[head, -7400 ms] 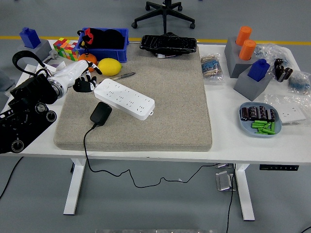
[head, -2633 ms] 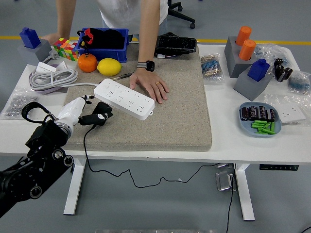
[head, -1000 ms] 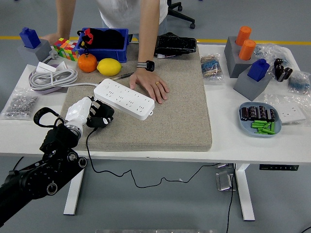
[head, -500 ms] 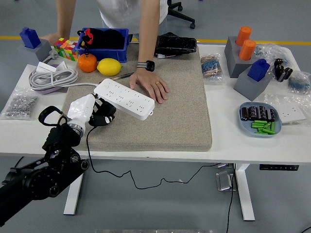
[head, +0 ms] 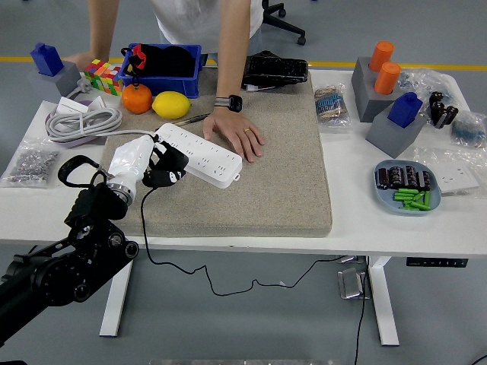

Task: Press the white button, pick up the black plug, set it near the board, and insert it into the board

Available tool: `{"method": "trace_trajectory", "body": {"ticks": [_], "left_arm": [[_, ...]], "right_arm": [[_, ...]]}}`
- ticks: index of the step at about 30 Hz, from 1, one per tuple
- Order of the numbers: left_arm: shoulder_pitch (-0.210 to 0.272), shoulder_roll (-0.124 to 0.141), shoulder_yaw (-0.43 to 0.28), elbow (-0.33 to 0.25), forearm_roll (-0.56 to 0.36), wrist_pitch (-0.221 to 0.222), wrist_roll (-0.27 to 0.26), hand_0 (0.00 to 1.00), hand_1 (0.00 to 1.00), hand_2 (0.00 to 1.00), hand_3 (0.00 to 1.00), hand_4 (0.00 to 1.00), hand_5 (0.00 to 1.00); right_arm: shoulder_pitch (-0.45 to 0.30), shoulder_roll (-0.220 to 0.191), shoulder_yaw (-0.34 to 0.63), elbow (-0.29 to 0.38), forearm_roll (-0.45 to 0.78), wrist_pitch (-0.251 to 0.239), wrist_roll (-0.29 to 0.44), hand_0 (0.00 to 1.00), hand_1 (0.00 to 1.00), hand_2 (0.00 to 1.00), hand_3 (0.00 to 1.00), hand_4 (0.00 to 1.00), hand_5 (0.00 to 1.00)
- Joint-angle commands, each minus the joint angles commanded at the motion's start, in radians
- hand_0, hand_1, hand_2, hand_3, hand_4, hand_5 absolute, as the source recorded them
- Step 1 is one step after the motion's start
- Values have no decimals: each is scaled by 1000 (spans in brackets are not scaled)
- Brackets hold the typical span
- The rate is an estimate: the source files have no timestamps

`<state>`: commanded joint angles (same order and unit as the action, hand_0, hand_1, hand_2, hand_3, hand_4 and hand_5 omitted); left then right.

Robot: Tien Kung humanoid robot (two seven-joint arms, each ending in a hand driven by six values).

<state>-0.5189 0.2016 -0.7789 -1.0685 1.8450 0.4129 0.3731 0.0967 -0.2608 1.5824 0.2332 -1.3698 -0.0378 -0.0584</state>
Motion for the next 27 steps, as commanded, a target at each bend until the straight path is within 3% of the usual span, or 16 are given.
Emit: {"method": "trace_trajectory", "body": {"ticks": [10, 18, 27], "left_arm": [[-74, -31, 28, 77, -31, 16, -24, 260, 296, 346, 575, 569, 2], [-158, -52, 92, 161, -72, 13, -30, 262, 301, 348, 575, 575, 2], [-177, -66, 139, 209, -102, 5, -31, 263, 298, 348, 575, 581, 2]], "right_arm": [[0, 1, -4, -1, 1, 2, -3, 621, 555, 554, 588, 673, 372], [4, -1, -9, -1, 4, 3, -3, 621, 554, 552, 588, 670, 369], [4, -4, -18, -2, 7, 3, -3, 621, 553, 550, 588, 666, 364]]}}
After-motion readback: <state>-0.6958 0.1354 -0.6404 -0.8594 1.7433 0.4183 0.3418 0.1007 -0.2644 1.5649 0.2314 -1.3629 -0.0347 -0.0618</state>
